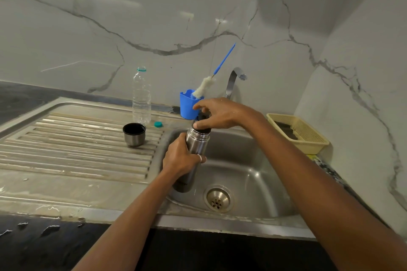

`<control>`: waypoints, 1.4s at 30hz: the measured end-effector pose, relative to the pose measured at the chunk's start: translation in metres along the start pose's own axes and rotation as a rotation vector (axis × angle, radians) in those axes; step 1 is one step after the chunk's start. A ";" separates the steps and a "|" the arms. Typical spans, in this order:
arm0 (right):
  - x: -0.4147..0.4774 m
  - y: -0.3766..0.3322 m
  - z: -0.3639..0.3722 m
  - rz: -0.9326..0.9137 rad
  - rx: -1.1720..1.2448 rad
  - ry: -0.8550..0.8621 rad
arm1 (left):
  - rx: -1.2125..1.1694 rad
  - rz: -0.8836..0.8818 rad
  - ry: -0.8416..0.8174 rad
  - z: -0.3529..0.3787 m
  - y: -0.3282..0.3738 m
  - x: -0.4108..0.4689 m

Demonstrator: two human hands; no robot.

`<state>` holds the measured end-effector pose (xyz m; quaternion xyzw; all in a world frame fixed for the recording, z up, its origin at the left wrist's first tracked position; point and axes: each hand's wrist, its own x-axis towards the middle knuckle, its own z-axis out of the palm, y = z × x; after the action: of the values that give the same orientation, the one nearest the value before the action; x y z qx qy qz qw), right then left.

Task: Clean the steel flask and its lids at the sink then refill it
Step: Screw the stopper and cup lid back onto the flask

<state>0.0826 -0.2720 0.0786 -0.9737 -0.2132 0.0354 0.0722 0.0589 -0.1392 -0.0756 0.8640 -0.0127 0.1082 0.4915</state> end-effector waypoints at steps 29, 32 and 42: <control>0.008 -0.003 0.024 0.104 -0.231 0.178 | 0.027 0.019 -0.019 0.001 -0.001 0.000; 0.009 0.000 0.020 0.124 -0.171 0.165 | 0.021 0.020 -0.020 0.002 0.000 0.000; 0.003 -0.001 0.006 0.046 -0.077 0.089 | 0.022 0.022 -0.017 0.002 -0.001 0.000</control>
<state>0.0843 -0.2692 0.0728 -0.9810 -0.1885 -0.0143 0.0432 0.0597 -0.1405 -0.0771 0.8700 -0.0251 0.1065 0.4808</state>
